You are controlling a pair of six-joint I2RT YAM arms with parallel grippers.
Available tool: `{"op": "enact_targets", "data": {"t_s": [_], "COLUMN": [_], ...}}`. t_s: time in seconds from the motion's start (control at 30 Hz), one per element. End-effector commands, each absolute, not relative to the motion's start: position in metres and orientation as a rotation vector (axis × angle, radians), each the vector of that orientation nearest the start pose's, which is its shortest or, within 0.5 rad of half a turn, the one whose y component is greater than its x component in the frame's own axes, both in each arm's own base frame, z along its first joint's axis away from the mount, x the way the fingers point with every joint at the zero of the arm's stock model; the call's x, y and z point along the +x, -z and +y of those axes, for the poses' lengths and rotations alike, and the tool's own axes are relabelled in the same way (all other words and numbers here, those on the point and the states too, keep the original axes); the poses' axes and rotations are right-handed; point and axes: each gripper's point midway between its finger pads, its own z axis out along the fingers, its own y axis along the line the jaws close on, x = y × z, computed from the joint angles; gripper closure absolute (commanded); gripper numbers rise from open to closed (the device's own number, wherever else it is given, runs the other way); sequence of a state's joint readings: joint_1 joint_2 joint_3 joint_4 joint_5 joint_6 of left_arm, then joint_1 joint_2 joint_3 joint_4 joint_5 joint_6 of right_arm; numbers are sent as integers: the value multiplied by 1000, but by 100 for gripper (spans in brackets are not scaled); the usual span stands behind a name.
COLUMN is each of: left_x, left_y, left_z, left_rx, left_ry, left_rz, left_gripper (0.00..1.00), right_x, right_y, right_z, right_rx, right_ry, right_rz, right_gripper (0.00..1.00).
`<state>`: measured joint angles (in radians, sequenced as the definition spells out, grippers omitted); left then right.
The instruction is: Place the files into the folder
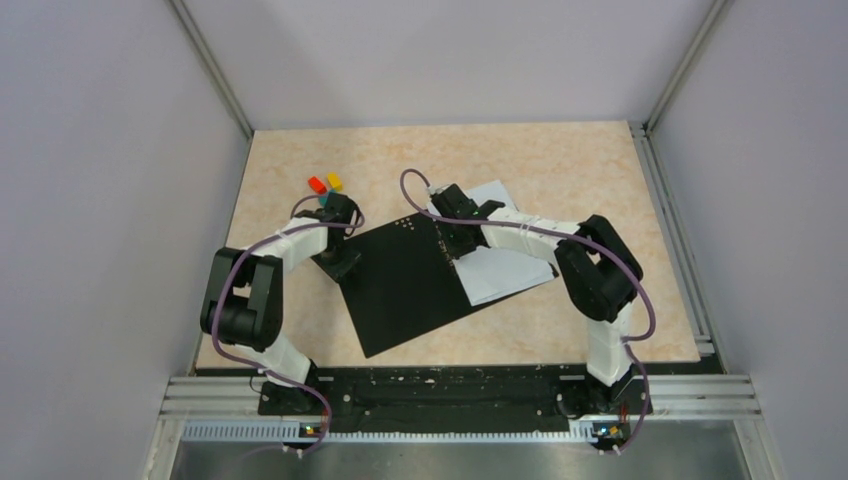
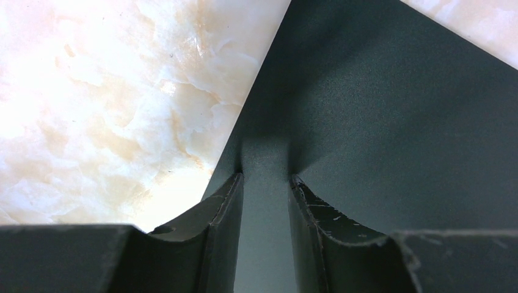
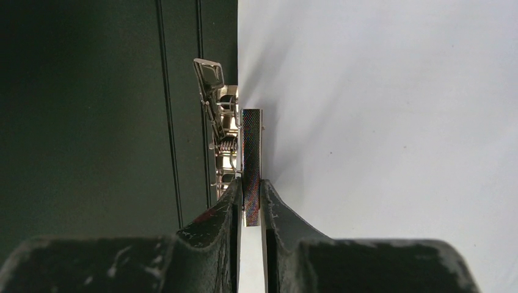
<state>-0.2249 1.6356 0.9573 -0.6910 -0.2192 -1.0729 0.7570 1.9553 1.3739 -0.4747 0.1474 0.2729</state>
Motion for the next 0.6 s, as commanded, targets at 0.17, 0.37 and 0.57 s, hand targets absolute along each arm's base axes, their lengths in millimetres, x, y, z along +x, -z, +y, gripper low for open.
{"op": "enact_targets", "data": {"t_s": [0.17, 0.37, 0.57], "left_x": [280, 280, 281], "left_y": [10, 11, 11], "left_z": [-61, -60, -60], "left_rx": [-1272, -1286, -1302], "left_ry": [-129, -137, -140], "left_rz": [2615, 2617, 2616], "left_gripper": [61, 61, 61], "right_x": [330, 330, 326], "right_y": [-40, -39, -34], "right_z": [292, 289, 288], "right_rx": [-548, -534, -542], "right_ry": [-194, -187, -202], "right_rz": [2516, 2494, 2481], "right_gripper": [86, 86, 86]}}
